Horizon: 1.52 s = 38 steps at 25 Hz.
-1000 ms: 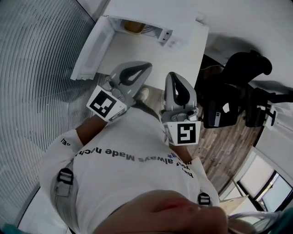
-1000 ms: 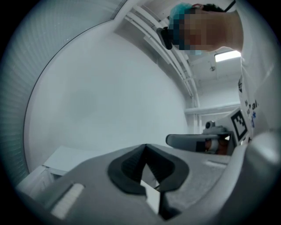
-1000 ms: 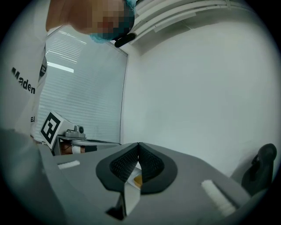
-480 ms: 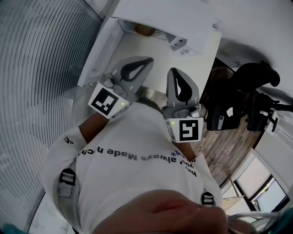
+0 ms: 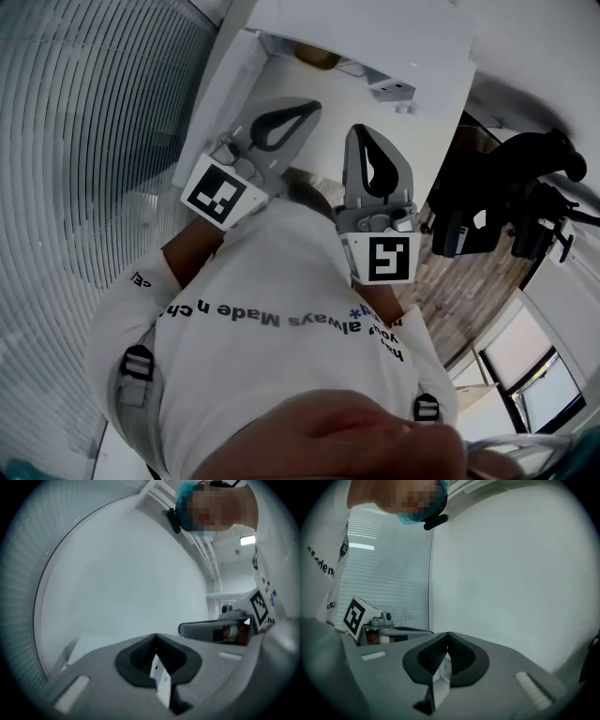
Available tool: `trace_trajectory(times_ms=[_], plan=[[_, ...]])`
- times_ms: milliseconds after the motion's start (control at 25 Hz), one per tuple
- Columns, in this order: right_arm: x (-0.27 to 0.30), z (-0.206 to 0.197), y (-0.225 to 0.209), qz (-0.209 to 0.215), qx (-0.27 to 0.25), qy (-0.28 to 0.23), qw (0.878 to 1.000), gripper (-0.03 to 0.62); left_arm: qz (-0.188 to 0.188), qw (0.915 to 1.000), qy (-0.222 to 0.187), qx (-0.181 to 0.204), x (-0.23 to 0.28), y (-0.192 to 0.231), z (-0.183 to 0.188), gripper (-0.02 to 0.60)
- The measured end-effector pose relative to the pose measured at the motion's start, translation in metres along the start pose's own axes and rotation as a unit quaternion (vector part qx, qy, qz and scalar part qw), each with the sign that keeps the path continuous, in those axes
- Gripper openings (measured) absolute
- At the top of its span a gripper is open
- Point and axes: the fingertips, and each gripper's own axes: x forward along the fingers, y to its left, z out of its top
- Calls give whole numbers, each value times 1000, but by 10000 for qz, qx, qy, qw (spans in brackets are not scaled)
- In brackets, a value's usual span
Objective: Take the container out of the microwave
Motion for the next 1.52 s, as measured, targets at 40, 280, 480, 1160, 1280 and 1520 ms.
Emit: trace_trajectory(times_ms=[40, 280, 480, 1160, 1280, 1520], plan=[[5, -5, -1, -47, 25, 47, 10000, 2, 7, 10000, 36, -33, 0, 5, -6, 3], [35, -54, -21, -200, 76, 376, 9991, 23, 133, 9997, 193, -75, 15, 40, -48, 3], [60, -96, -36, -196, 142, 638, 9977, 46, 224, 9993, 268, -141, 30, 63, -82, 5], [140, -246, -98, -789, 986, 1442, 9815, 81, 703, 9958, 497, -299, 73, 130, -210, 5], [153, -268, -103, -864, 1035, 1591, 9780, 94, 755, 9953, 518, -301, 77, 140, -225, 3], [175, -292, -105, -976, 1163, 1789, 9721, 115, 847, 9942, 610, -278, 76, 157, -245, 5]])
